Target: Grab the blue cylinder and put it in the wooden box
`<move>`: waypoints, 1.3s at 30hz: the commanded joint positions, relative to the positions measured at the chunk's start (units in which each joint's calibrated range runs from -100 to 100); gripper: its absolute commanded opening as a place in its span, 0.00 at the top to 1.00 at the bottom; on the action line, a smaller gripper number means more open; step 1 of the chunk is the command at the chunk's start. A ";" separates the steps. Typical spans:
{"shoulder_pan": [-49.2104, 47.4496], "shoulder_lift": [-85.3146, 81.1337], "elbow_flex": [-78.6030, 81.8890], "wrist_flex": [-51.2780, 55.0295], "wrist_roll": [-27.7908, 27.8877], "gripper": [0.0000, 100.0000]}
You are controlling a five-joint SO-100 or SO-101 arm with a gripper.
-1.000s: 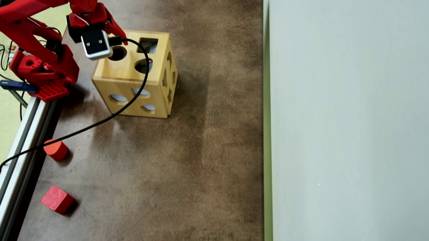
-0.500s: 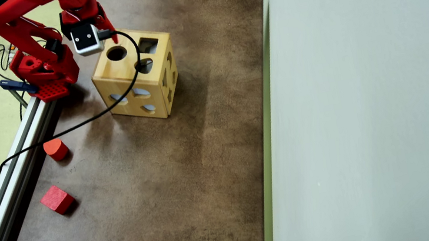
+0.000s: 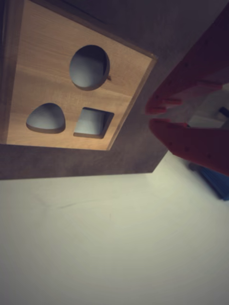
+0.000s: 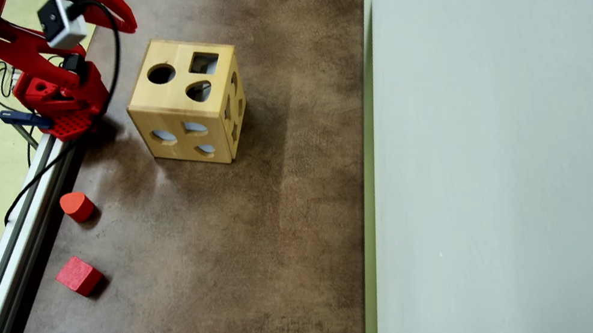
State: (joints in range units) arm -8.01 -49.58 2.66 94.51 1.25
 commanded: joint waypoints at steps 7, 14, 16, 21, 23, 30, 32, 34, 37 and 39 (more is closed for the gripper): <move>-0.09 -15.26 -2.57 0.02 0.24 0.98; 0.06 -25.12 -1.77 0.18 -0.24 0.98; 0.06 -26.13 -1.77 0.26 -0.24 0.98; 0.14 -31.15 -1.41 3.88 -0.24 0.98; 0.14 -34.46 -0.43 3.80 -0.24 0.98; 0.21 -46.26 10.22 3.80 -0.24 0.98; 0.21 -46.26 12.63 3.80 -0.24 0.98; 0.21 -46.26 14.60 3.80 -0.24 0.98; 0.21 -46.26 17.37 3.80 -0.24 0.98; 0.21 -46.26 17.64 3.80 -0.24 0.98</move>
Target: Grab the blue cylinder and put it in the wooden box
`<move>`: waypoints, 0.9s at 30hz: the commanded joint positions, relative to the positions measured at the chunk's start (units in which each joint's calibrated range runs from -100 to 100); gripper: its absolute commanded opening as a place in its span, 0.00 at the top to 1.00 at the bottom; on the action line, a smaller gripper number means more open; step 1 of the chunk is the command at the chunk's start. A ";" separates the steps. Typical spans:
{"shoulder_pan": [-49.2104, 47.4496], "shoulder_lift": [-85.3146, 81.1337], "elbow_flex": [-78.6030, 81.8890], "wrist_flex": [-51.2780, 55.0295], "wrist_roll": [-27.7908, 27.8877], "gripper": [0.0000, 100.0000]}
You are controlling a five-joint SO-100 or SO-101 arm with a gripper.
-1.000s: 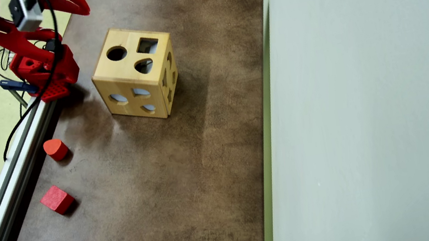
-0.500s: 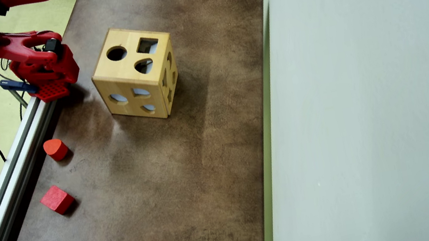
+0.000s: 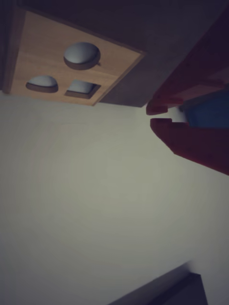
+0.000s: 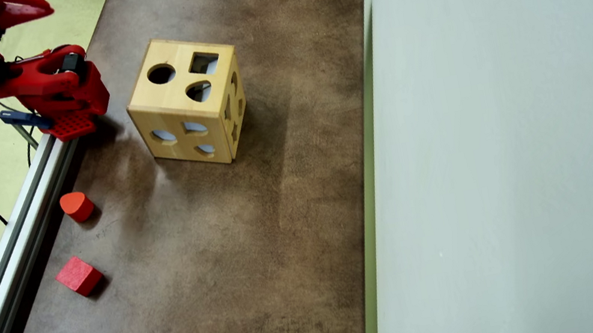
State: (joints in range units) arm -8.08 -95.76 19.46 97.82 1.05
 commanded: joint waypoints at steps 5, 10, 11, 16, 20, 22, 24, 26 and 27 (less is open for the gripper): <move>0.28 -0.08 0.85 0.49 -0.34 0.98; 0.36 -0.08 0.85 0.49 -1.76 0.98; 0.36 -0.08 0.85 0.49 -1.76 0.98; 0.36 -0.08 0.94 0.49 -1.61 0.98; 0.36 -0.08 1.11 0.41 -1.47 0.98; 0.28 -0.08 1.20 0.41 -1.42 0.98; 0.28 -0.08 1.20 0.41 -1.42 0.98; 0.28 -0.08 1.20 0.41 -1.42 0.98; 0.28 -0.08 1.20 0.41 -1.42 0.98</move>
